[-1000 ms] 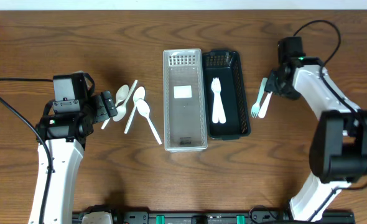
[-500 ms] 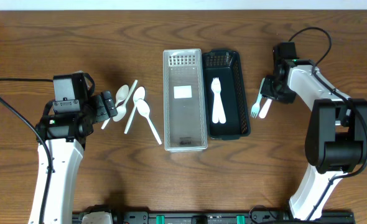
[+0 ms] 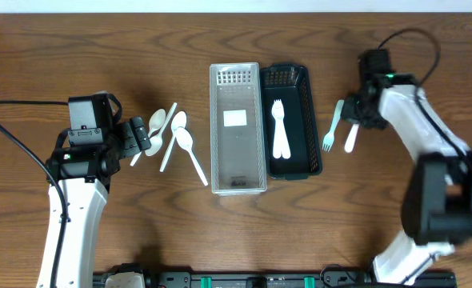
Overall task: Pack container
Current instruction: 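Grasp the second white fork with the right gripper, place in green basket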
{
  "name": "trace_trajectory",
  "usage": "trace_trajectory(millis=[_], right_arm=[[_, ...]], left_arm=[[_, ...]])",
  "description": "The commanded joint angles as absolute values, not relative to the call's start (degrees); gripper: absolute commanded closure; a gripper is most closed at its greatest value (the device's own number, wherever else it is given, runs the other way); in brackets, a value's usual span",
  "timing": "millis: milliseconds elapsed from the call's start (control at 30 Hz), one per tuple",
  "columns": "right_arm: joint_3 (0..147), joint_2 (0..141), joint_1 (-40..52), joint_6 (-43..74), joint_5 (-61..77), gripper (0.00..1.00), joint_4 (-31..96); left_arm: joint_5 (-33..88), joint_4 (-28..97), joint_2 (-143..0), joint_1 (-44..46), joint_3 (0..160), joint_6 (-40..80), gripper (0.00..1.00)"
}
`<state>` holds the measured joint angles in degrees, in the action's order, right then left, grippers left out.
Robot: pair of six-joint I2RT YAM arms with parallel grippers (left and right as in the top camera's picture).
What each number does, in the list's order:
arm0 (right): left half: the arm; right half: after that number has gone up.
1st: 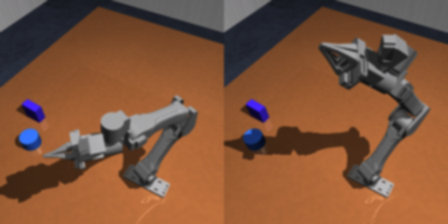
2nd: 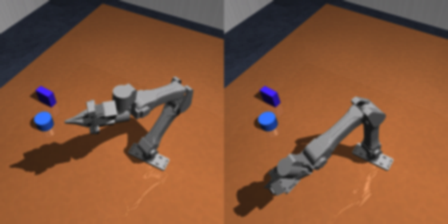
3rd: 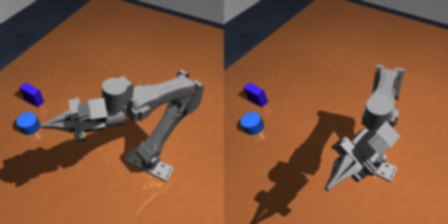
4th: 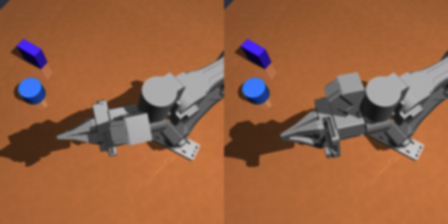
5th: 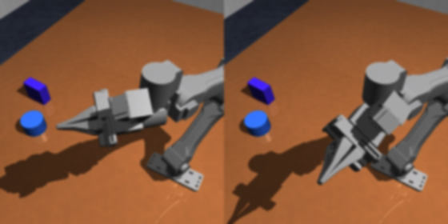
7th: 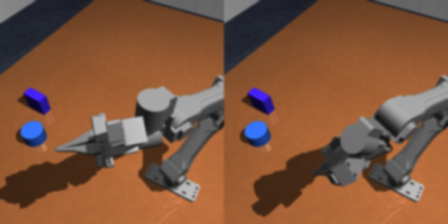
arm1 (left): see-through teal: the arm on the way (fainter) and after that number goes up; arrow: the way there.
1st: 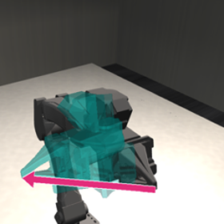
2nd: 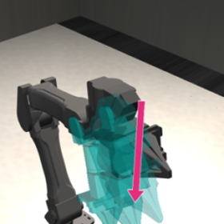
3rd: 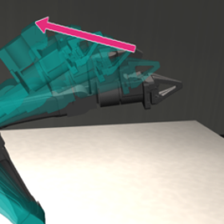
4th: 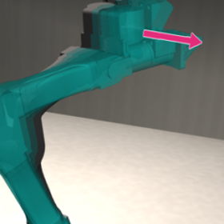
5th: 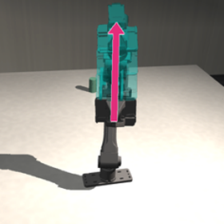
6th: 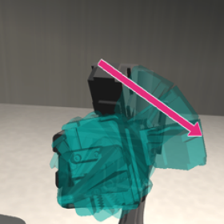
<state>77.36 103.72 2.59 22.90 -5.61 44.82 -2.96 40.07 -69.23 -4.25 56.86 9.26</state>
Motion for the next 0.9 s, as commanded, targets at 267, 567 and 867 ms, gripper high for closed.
trace_trajectory(millis=[267, 567, 867], right_arm=[[77.93, 94.7, 16.32, 18.79, 8.36, 0.99, 36.38], [78.08, 106.0, 19.73, 18.72, 11.22, 0.63, 35.31], [81.49, 100.9, 11.25, 21.5, 3.22, 0.32, 36.14]], left_arm=[[-2.98, 40.05, -69.34, -4.49, 57.98, 10.17, 0.02], [-2.98, 40.05, -69.34, -4.49, 57.98, 10.17, 0.02], [-2.98, 40.05, -69.34, -4.49, 57.98, 10.2, 0.02]])
